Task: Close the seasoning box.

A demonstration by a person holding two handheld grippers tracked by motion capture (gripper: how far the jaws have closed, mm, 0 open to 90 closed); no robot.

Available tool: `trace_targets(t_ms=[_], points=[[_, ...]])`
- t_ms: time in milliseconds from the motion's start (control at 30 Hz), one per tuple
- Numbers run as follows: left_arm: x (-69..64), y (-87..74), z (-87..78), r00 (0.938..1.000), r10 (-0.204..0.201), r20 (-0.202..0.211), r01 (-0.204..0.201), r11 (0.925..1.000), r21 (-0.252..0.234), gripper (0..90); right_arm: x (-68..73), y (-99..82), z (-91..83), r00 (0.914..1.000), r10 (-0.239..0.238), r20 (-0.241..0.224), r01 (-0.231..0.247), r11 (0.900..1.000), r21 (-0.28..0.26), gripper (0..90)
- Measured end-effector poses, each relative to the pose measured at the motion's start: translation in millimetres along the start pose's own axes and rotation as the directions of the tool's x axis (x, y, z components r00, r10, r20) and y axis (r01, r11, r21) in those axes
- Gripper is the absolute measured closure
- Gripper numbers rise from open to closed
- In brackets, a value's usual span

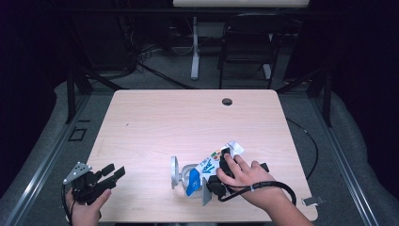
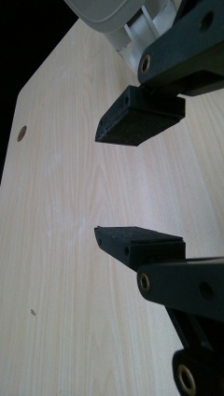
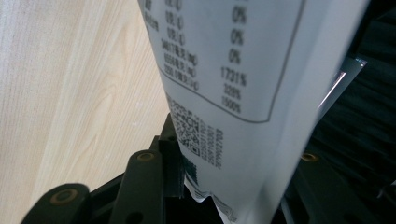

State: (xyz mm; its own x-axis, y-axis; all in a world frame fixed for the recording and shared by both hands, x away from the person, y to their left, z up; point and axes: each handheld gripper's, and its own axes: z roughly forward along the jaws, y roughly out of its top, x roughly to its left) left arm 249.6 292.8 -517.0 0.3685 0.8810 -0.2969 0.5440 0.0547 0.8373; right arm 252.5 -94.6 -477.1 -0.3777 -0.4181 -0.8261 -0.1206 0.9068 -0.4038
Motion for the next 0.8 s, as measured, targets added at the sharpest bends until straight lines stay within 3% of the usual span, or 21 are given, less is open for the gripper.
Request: trace_targets(t_ms=[800], points=[[0.3, 0.3, -0.6, 1.0, 0.0, 0.001, 0.0, 1.0, 0.003, 48.1, -4.1, -1.2, -2.5, 0.9996, -0.015, 0.022, 0.016, 0.9999, -0.005, 66.7]])
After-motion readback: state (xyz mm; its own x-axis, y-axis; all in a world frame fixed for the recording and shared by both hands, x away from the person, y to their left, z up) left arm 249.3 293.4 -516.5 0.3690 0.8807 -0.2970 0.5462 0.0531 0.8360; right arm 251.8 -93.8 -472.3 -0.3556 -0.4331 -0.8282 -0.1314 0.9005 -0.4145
